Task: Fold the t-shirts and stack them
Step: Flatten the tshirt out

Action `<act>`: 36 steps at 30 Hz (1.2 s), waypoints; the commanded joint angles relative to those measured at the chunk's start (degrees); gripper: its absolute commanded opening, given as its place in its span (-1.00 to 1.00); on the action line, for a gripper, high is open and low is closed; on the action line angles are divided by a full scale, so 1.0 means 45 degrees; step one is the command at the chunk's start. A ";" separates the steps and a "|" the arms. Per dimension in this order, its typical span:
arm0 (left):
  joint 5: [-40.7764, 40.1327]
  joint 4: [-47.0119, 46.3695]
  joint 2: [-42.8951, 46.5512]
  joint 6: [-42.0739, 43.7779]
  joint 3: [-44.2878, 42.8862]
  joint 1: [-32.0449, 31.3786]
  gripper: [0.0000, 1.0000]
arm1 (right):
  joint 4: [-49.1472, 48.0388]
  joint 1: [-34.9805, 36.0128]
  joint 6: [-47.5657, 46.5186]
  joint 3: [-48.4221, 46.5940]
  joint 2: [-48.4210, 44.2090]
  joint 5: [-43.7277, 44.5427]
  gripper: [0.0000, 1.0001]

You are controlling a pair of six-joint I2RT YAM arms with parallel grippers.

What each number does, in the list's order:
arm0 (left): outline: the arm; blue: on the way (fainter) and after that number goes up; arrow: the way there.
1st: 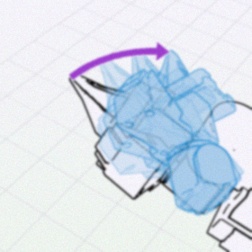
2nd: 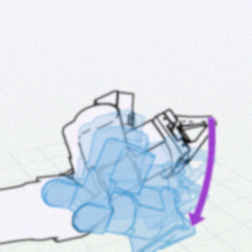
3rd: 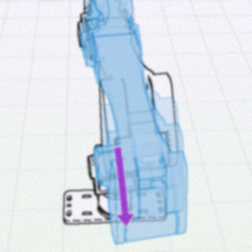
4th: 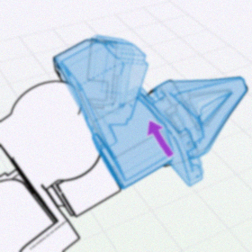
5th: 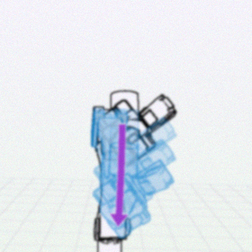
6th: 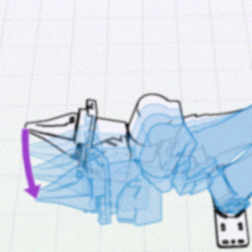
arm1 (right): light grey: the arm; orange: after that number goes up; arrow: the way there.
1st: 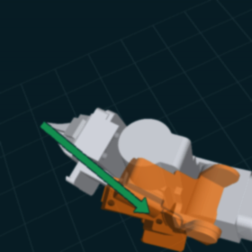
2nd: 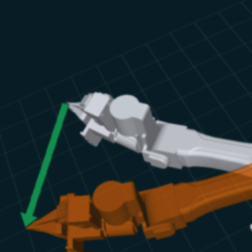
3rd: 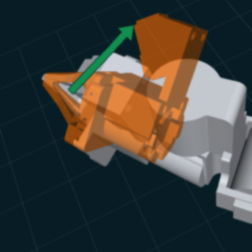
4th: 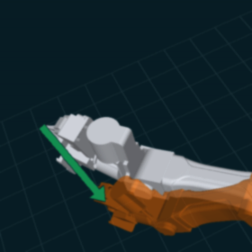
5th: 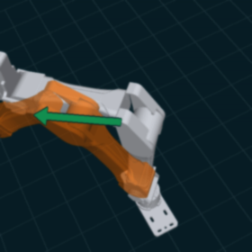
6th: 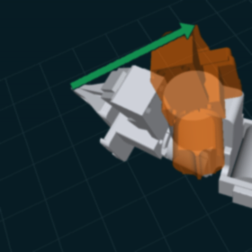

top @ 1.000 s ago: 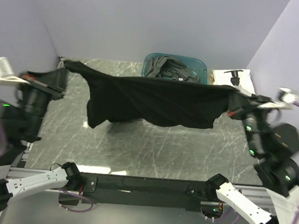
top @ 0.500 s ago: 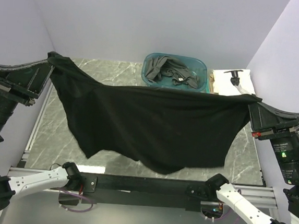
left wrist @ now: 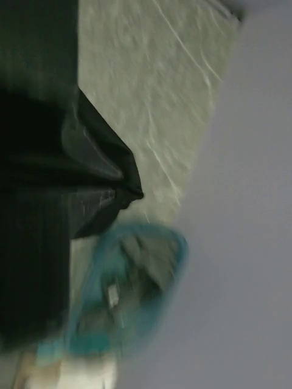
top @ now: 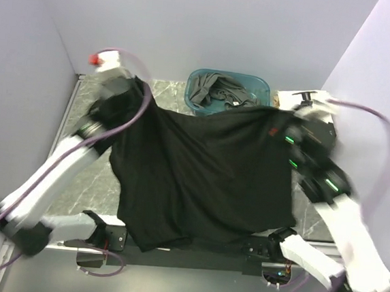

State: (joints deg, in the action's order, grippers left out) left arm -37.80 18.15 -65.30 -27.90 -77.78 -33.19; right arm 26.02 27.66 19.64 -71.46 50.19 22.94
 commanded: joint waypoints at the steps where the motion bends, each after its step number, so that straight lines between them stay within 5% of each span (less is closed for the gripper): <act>1: 0.1581 -0.1801 -0.1891 -0.0248 0.1656 0.1398 -0.38 | -0.1520 -0.1515 0.0948 0.2181 0.2449 -0.1010 -0.96; 2: 0.2531 -0.2387 -0.2379 0.0064 0.2181 0.1515 0.59 | -0.1950 -0.1692 0.0948 0.2401 0.3020 -0.1615 -0.96; 3: 0.2928 -0.2973 -0.3331 0.0338 0.2302 0.1613 0.89 | -0.2380 -0.1984 0.1122 0.2481 0.3586 -0.1834 -0.82; 5: 0.3457 -0.3137 -0.4332 0.0147 0.1859 0.1924 0.99 | -0.2539 -0.2123 0.1086 0.2171 0.5344 -0.2128 -0.31; 6: 0.3459 -0.2903 -0.5226 -0.0029 0.1564 0.2004 0.99 | -0.2327 -0.2162 0.1104 0.1918 0.5852 -0.2032 0.18; 9: 0.3012 -0.2024 -0.6170 -0.0225 0.0762 0.2102 0.99 | -0.1663 -0.2162 0.1144 0.0901 0.7417 -0.1660 0.45; 19: 0.3378 -0.1554 -0.3441 -0.2547 0.4526 0.2102 0.99 | -0.2755 -0.2162 0.1261 0.3104 0.6776 -0.4353 0.71; 27: 0.3928 -0.1983 -0.1487 -0.4402 0.8063 0.2141 0.99 | -0.2580 -0.2162 0.1007 0.3342 0.7712 -0.4199 0.75; 36: 0.4767 -0.2549 -0.2674 -0.4659 0.8945 0.2863 0.99 | -0.2150 -0.2182 0.0773 0.2951 0.9585 -0.3673 0.74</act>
State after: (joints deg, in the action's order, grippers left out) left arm -18.39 10.20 -75.31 -47.53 -37.50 -21.19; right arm 15.75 18.11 24.05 -55.68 91.31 4.82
